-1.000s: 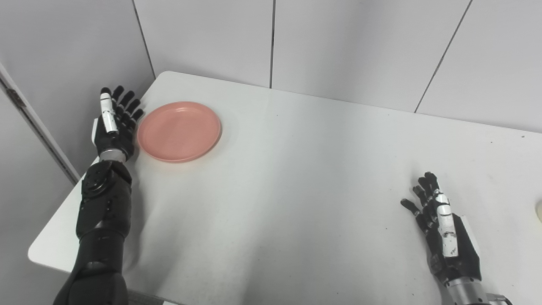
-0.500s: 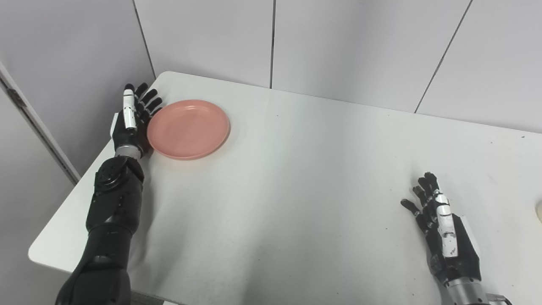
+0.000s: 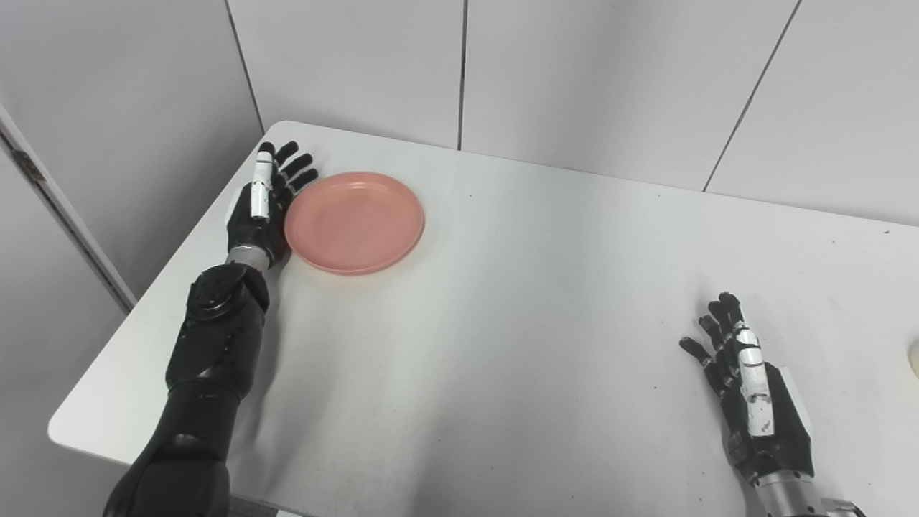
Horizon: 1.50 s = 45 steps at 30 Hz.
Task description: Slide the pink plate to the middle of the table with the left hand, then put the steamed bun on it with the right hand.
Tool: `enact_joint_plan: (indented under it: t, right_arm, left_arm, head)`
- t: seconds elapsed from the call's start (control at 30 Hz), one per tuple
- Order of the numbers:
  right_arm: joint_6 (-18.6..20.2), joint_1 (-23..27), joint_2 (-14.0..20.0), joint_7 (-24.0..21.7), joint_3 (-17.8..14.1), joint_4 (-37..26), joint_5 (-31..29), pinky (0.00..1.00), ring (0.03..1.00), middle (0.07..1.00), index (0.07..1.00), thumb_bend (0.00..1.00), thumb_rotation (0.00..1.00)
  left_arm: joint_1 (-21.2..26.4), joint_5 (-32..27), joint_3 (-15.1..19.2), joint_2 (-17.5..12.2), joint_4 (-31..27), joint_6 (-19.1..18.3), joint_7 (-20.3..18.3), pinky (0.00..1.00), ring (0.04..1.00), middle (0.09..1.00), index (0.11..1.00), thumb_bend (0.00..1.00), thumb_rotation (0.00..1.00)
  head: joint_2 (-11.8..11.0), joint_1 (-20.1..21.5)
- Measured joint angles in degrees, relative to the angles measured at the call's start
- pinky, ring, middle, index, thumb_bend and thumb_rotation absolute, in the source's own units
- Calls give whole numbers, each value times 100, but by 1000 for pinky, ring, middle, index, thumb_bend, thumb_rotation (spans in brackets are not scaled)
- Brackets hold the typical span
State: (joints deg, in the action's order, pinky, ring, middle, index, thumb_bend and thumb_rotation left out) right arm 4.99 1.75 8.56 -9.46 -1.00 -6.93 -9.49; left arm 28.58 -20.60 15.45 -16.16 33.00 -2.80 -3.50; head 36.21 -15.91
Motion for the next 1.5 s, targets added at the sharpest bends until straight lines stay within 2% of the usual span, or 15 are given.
enact_joint_plan:
  t: [0.17,0.47,0.63,0.93,1.07,1.3,1.5]
  right_arm:
    - [-1,-4,-10,21,30,-6,42,997,980,990,996,311,1000]
    - [-2,-36,-88,67,65,-28,115,993,977,987,993,282,1000]
    - [-3,-42,-102,71,75,-28,131,989,972,983,988,311,1000]
    - [-3,-49,-170,127,92,-28,163,982,965,975,983,335,1000]
    - [-8,-64,-184,137,98,-27,187,973,961,970,978,334,1000]
    - [-10,-71,-203,144,99,-27,203,966,956,967,973,340,1000]
    - [-10,-71,-226,155,109,-27,215,973,956,969,974,347,1000]
  left_arm:
    - [-10,86,-196,140,-202,-131,-57,837,840,837,823,469,1000]
    - [-98,125,-561,429,-611,-430,-323,847,854,843,824,494,999]
    - [-143,236,-785,549,-826,-599,-345,823,848,848,834,481,1000]
    - [-324,480,-1206,819,-1284,-788,-459,859,868,865,847,462,1000]
    - [-433,556,-1372,936,-1581,-1016,-460,872,876,871,856,437,1000]
    - [-548,683,-1745,1129,-1804,-1087,-582,895,893,890,877,402,1000]
    - [-566,763,-2008,1190,-1774,-1008,-804,890,888,886,873,435,1000]
  head:
    - [0,150]
    - [26,370]
    - [35,458]
    - [53,748]
    - [70,835]
    - [79,967]
    - [97,1055]
